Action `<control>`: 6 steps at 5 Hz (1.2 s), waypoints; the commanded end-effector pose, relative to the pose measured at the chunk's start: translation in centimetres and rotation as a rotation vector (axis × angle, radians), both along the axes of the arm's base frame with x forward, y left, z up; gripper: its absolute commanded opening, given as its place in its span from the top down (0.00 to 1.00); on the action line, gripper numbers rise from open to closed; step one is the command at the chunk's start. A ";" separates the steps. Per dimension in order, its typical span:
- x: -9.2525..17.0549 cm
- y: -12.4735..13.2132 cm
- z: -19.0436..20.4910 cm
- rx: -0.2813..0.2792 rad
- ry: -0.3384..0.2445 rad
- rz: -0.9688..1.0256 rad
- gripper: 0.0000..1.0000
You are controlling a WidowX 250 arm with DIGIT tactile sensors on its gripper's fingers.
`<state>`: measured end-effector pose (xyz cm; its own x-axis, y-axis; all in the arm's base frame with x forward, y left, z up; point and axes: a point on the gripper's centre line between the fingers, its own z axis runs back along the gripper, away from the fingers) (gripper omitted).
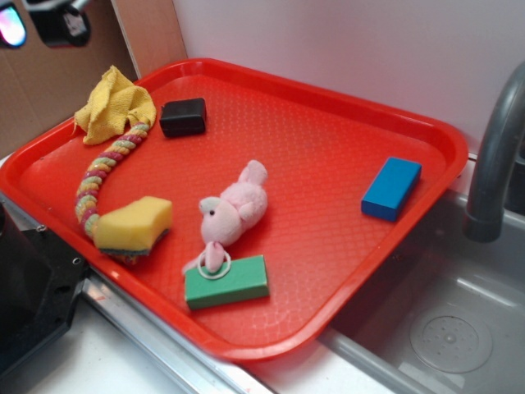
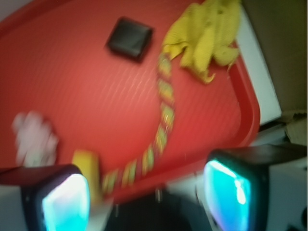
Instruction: Grab the yellow cloth.
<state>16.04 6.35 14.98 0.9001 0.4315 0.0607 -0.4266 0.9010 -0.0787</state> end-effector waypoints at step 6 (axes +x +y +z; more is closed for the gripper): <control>7.0 11.0 -10.5 0.220 -0.117 0.571 0.00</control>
<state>23.36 16.19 2.73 0.5206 0.8166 0.2494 -0.8462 0.5323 0.0233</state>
